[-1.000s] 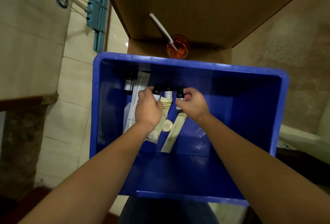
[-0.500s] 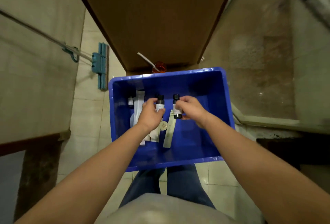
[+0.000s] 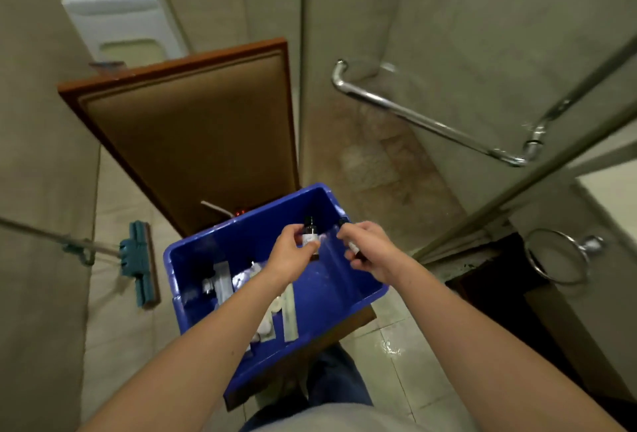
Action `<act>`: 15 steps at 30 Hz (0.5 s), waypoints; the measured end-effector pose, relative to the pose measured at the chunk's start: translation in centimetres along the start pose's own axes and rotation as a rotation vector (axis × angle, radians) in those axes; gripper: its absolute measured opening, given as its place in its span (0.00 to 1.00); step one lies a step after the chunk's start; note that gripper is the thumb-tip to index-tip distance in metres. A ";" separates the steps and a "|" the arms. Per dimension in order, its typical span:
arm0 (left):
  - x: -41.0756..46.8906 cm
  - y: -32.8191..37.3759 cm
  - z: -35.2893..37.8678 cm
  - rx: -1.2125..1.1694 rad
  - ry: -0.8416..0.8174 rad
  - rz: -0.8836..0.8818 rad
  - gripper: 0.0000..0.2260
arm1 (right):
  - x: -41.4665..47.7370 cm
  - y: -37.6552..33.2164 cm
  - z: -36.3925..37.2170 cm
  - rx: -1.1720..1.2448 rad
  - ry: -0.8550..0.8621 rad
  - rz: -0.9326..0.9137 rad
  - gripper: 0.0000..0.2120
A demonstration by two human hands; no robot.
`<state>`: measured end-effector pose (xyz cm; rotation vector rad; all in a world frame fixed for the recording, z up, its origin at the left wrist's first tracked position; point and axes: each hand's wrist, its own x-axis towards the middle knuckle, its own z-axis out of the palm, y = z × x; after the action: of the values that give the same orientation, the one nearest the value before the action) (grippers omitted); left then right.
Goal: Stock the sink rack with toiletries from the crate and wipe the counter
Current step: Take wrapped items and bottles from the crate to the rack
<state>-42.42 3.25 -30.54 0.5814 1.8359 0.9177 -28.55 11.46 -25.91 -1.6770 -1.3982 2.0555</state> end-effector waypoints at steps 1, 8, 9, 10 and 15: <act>-0.6 0.8 0.7 -0.007 -0.025 0.019 0.19 | -1.1 0.0 -0.9 0.019 0.028 -0.017 0.08; -4.2 6.4 5.8 -0.050 -0.285 0.114 0.18 | -7.9 1.1 -7.3 0.282 0.200 -0.085 0.09; -4.8 7.3 6.8 -0.044 -0.310 0.128 0.17 | -8.8 1.3 -8.4 0.338 0.219 -0.088 0.11; -5.4 8.1 8.0 -0.035 -0.339 0.150 0.17 | -9.7 1.5 -9.5 0.388 0.238 -0.095 0.13; -9.3 12.3 14.4 0.000 -0.458 0.285 0.13 | -13.7 2.9 -16.0 0.604 0.341 -0.161 0.14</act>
<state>-25.49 8.82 -19.24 0.9833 1.3619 0.8797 -9.07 10.30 -17.56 -1.4909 -0.6836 1.7496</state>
